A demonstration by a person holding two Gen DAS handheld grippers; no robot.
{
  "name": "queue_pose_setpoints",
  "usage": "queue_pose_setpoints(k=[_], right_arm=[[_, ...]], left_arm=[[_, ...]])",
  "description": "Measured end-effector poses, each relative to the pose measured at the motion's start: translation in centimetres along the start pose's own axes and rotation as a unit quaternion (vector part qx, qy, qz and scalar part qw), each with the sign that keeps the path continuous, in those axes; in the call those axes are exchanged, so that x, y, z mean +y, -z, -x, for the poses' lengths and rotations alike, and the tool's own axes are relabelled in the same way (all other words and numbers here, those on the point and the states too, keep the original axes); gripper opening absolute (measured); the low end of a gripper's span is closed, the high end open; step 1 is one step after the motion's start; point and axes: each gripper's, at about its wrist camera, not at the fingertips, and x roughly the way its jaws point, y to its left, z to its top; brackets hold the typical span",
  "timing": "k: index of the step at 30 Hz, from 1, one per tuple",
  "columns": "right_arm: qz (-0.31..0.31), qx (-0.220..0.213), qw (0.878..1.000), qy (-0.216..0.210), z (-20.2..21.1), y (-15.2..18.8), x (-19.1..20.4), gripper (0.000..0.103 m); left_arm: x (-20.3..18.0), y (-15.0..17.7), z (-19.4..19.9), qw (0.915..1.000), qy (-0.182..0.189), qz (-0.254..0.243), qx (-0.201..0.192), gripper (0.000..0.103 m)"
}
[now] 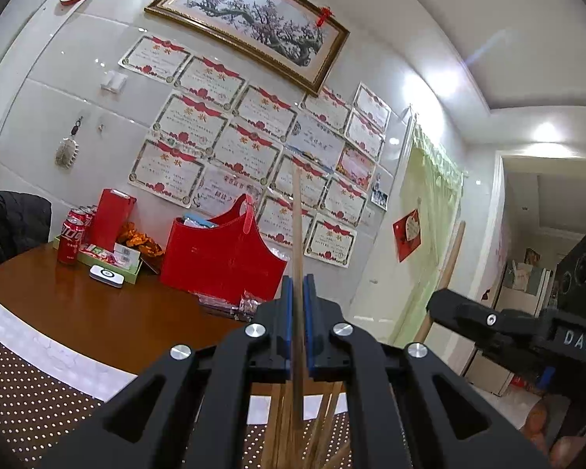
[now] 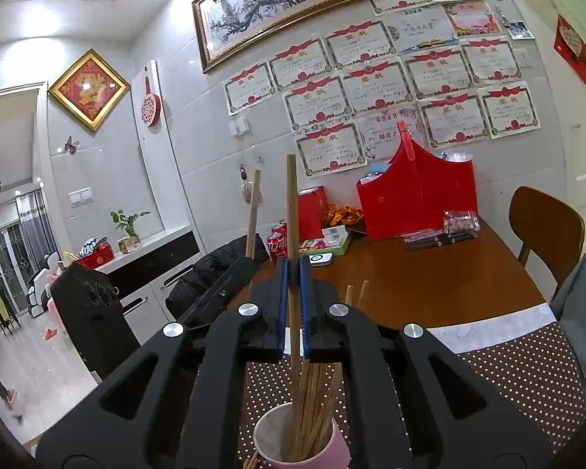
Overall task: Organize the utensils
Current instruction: 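Raise both held chopsticks upright above the pink cup, then open the left tool into the cup while the right tool releases its chopstick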
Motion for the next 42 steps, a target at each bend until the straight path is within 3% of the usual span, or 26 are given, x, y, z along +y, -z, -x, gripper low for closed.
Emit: queue_pose_setpoints(k=[10,21,42], right_arm=[[-0.003,0.019,1.0,0.0,-0.9,0.6,-0.2,0.006],[-0.003,0.019,1.0,-0.001,-0.6,0.3,-0.2,0.006],[0.001,0.06,0.998,-0.005,-1.8,0.8,-0.2,0.006]], left_arm=[[0.7,1.3,-1.3,0.9996,-0.01,-0.006,0.024,0.005],[0.6,0.5,-0.8,0.9999,-0.006,-0.009,-0.002,0.005],[1.2,2.5,-2.5,0.9961,-0.032,-0.047,0.067,0.005]])
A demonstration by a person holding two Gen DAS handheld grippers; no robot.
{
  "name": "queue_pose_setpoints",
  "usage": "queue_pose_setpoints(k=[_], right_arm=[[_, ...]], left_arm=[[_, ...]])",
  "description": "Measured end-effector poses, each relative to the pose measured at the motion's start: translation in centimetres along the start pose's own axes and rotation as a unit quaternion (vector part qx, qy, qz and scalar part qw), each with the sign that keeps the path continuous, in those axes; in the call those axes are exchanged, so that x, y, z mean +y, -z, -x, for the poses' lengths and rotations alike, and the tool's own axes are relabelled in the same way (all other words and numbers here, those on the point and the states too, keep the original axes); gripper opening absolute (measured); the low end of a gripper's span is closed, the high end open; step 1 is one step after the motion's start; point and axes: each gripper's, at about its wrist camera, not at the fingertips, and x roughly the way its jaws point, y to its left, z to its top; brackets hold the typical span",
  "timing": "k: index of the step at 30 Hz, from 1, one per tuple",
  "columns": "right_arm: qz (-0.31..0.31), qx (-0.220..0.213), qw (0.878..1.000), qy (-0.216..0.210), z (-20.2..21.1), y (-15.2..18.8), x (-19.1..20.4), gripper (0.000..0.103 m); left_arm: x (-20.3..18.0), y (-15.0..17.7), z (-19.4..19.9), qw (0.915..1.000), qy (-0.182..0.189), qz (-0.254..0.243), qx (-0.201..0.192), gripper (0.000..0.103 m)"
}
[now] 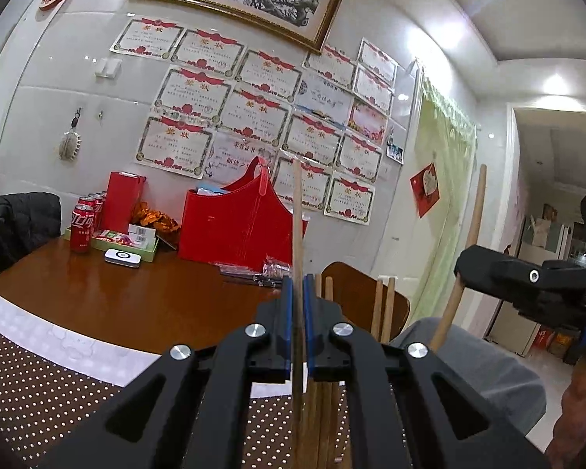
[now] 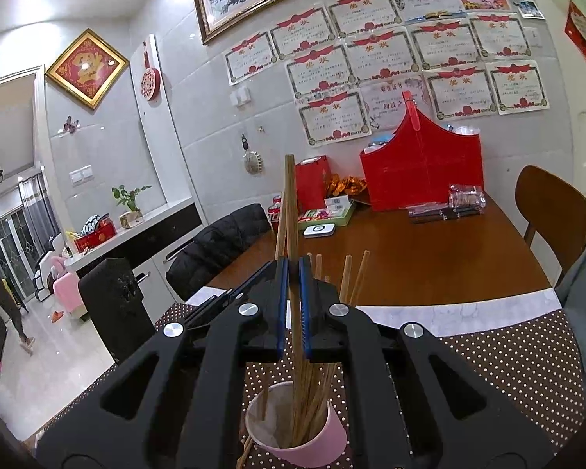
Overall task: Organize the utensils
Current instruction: 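Open the left tool into the cup while the right tool releases its chopstick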
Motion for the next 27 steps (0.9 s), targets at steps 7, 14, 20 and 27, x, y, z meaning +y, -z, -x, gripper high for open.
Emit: queue_pose_setpoints(k=[7,14,20,27], right_arm=[[0.001,0.035,0.999,-0.002,-0.9,0.4,0.1,0.007],[-0.041,0.012,0.999,0.008,0.3,0.2,-1.4,0.089],[-0.062,-0.02,0.997,0.033,2.3,-0.8,-2.3,0.097],[-0.077,-0.038,0.995,0.051,4.3,-1.9,-2.9,0.097]], left_arm=[[-0.5,0.3,0.0,0.9993,0.007,-0.016,0.033,0.007],[-0.3,-0.9,1.0,0.9987,-0.012,-0.002,0.049,0.069],[-1.7,-3.0,3.0,0.9982,-0.04,-0.028,0.034,0.075],[-3.4,-3.8,7.6,0.9938,-0.074,-0.068,0.048,0.079]])
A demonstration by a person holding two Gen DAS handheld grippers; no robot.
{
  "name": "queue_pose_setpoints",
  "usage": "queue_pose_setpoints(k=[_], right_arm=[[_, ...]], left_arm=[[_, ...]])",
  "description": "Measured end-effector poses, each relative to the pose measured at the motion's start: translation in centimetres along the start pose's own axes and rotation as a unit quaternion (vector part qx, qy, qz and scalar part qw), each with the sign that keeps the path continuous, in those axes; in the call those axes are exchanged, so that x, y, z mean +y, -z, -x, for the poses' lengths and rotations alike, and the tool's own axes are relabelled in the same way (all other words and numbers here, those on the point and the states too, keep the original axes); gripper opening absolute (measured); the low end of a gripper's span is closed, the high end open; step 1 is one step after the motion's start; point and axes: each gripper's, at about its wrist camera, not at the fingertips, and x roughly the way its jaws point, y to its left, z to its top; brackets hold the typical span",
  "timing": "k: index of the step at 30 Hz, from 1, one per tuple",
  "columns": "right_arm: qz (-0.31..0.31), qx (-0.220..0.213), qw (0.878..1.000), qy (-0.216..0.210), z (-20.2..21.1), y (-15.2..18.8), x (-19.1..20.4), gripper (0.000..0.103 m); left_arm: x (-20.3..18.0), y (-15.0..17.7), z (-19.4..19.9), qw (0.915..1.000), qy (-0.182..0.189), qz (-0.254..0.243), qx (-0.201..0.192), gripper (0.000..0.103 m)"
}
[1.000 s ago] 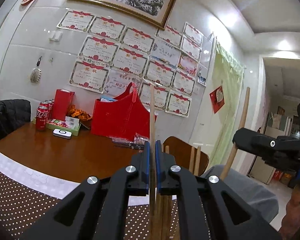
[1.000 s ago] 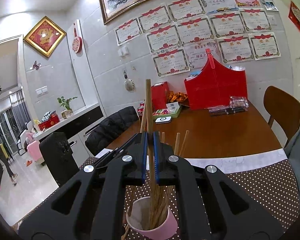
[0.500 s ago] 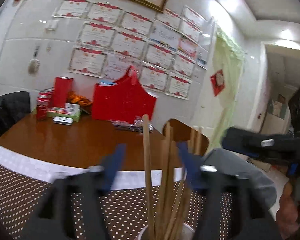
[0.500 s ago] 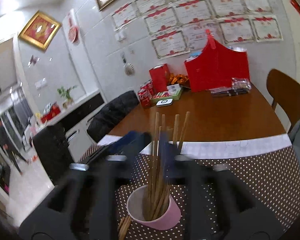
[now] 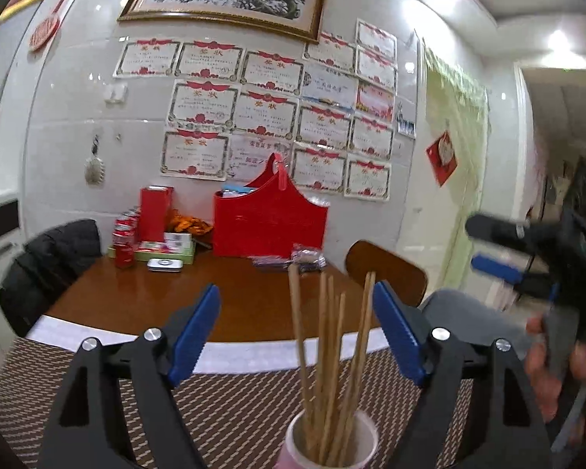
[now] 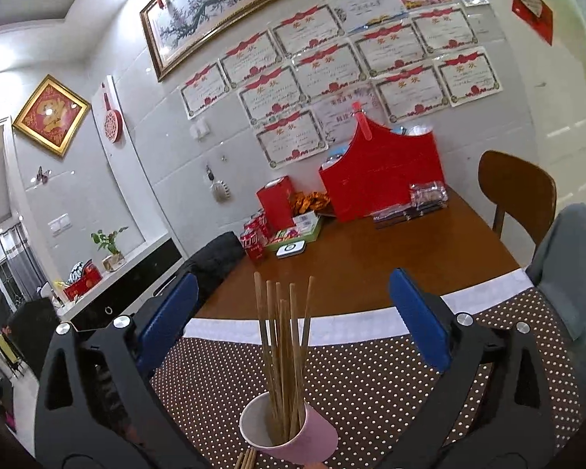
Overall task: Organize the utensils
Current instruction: 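Open the left tool into the cup while the right tool releases its chopstick, then return both open tools to the remaining chopsticks on the tablecloth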
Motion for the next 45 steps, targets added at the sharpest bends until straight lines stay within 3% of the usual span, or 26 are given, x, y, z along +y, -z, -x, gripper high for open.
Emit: queue_pose_setpoints(k=[9,15,20,27,30,38,41,45], right_arm=[[0.02,-0.004,1.0,0.002,2.7,0.1,2.2,0.097],[0.064,0.082,0.994,0.022,3.6,5.2,4.5,0.097],[0.059,0.173,0.983,0.03,2.9,11.3,4.0,0.097],[0.031,0.223,0.974,0.015,1.2,16.7,3.1,0.097],[0.079,0.264,0.961,0.02,0.0,19.1,4.1,0.097],[0.136,0.304,0.943,0.021,-0.6,22.2,5.5,0.097],[0.147,0.315,0.937,0.022,-1.1,23.1,5.7,0.097],[0.175,0.327,0.928,0.026,-1.8,24.7,6.7,0.097]], left_arm=[[2.2,1.8,6.1,0.9978,-0.043,0.011,0.05,0.079],[2.9,5.0,7.4,0.9935,-0.043,-0.003,0.105,0.079],[3.8,9.1,6.3,0.9778,-0.041,-0.002,0.206,0.079],[4.7,13.8,5.3,0.9512,-0.058,-0.011,0.303,0.079],[4.6,15.5,5.1,0.9406,-0.052,-0.01,0.335,0.079],[3.2,19.2,4.6,0.9273,-0.053,-0.039,0.368,0.079],[3.4,19.7,4.9,0.9333,-0.054,-0.049,0.352,0.081],[4.4,19.5,5.3,0.9319,-0.078,-0.062,0.349,0.081]])
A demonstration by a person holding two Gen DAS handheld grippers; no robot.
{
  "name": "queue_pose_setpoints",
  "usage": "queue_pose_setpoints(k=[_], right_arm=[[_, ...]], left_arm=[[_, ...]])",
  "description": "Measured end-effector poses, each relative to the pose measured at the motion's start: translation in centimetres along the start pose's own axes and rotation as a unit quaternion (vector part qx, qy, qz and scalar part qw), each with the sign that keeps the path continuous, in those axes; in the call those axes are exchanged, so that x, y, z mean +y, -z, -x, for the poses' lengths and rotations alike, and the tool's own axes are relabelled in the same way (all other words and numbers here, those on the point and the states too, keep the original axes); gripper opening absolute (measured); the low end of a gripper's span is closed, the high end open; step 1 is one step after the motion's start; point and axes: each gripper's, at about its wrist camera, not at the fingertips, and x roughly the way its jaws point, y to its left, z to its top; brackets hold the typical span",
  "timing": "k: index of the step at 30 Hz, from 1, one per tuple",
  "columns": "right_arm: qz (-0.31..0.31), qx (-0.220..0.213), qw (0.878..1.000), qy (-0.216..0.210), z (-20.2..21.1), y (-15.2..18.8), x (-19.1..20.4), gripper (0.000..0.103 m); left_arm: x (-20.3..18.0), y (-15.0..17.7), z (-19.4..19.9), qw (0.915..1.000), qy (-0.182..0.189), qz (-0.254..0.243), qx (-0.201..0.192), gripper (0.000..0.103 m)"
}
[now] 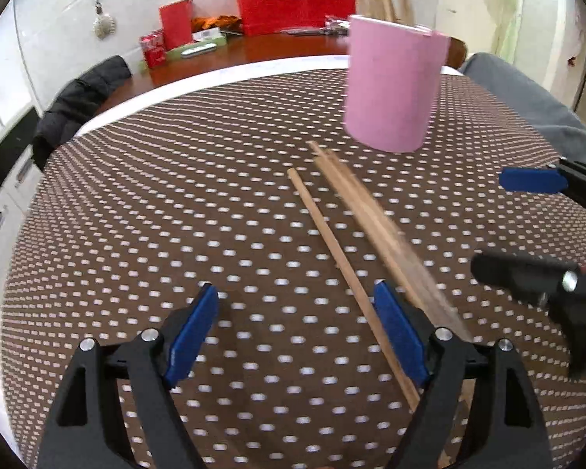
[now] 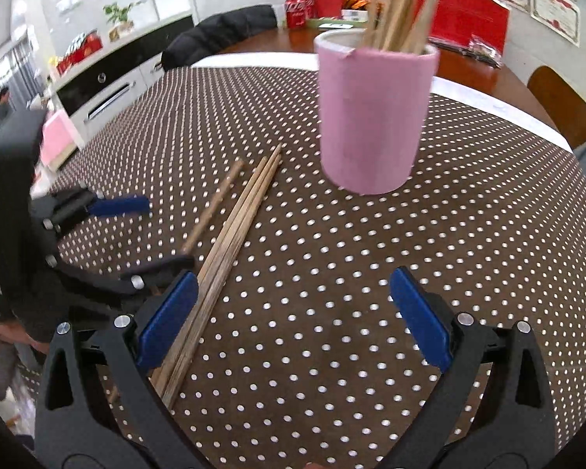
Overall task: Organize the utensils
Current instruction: 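Return both open tools to the remaining chopsticks on the tablecloth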
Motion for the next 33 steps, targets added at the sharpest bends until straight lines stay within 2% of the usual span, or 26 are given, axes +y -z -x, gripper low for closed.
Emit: queue_pose_setpoints(k=[7,12,15,22,27,31,33], right_arm=[[0.055,0.01,0.997,0.046,-1.9,0.7,2.7,0.097],[0.072,0.009,0.994,0.087,-1.6,0.7,3.0,0.097],[0.059,0.012,0.995,0.076,-1.7,0.8,2.3,0.097],[0.069,0.014,0.992,0.102,-1.6,0.3,2.8,0.097],[0.055,0.014,0.994,0.095,-2.3,0.4,3.4,0.097],[0.062,0.029,0.993,0.097,-2.5,0.5,3.0,0.096],[0.069,0.035,0.992,0.102,-2.2,0.5,2.8,0.091]], left_arm=[[1.5,0.1,0.1,0.9999,0.012,0.003,0.005,0.081],[1.2,-0.3,0.1,1.0,0.004,-0.004,0.001,0.081],[0.7,-0.2,0.2,1.0,-0.001,-0.008,-0.002,0.081],[0.3,-0.2,0.2,0.9999,0.001,-0.008,-0.007,0.081],[0.2,-0.2,0.1,0.9998,-0.006,-0.015,-0.013,0.081],[0.6,-0.2,-0.2,0.9996,0.027,0.004,-0.005,0.081],[0.6,-0.2,-0.3,0.9995,0.032,0.004,-0.005,0.08]])
